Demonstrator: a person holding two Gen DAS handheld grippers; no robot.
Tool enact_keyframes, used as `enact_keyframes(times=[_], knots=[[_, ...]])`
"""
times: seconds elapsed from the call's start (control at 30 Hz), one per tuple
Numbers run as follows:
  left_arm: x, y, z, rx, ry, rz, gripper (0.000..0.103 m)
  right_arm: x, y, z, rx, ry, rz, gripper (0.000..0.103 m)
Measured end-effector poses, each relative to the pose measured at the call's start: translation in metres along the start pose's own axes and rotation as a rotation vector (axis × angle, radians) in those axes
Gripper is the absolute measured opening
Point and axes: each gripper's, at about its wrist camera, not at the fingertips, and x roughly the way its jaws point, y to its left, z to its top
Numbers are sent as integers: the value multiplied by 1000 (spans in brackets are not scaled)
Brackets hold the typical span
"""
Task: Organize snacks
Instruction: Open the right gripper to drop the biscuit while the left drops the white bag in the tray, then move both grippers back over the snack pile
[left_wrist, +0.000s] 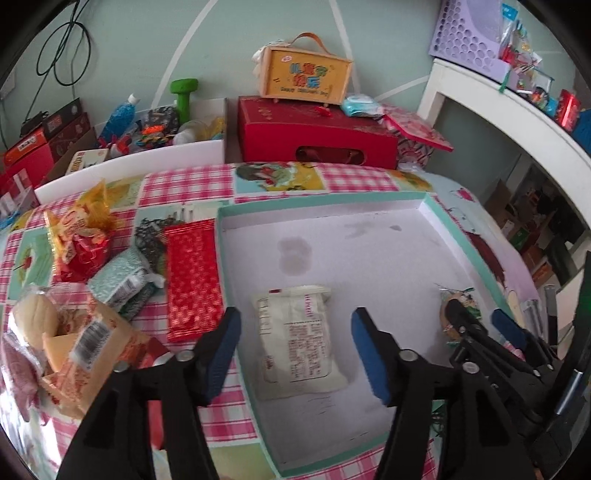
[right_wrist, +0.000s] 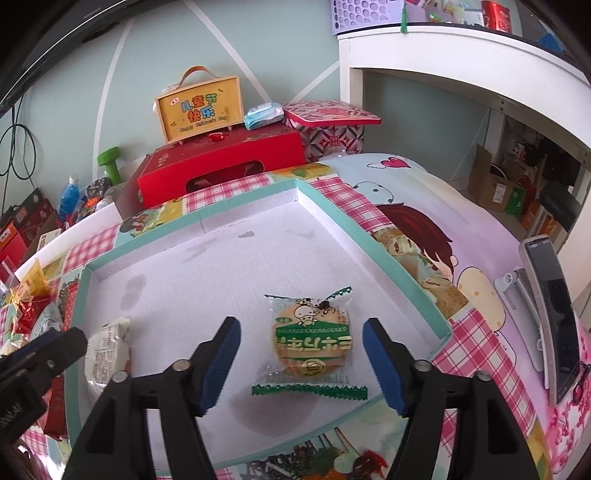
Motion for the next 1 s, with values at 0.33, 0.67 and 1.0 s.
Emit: enact_keyframes(times=[0.33,0.67,1.0], knots=[[-10,28,-5,-30,22,181,83,-10,12,0,-39,-14,43,103],[-24,47,-14,-16,56,257,83,-25,24,-4,-63,11,77,103],[-46,68,-34,-19,73,268,83,-37,39,-17,-98,95,60,103]])
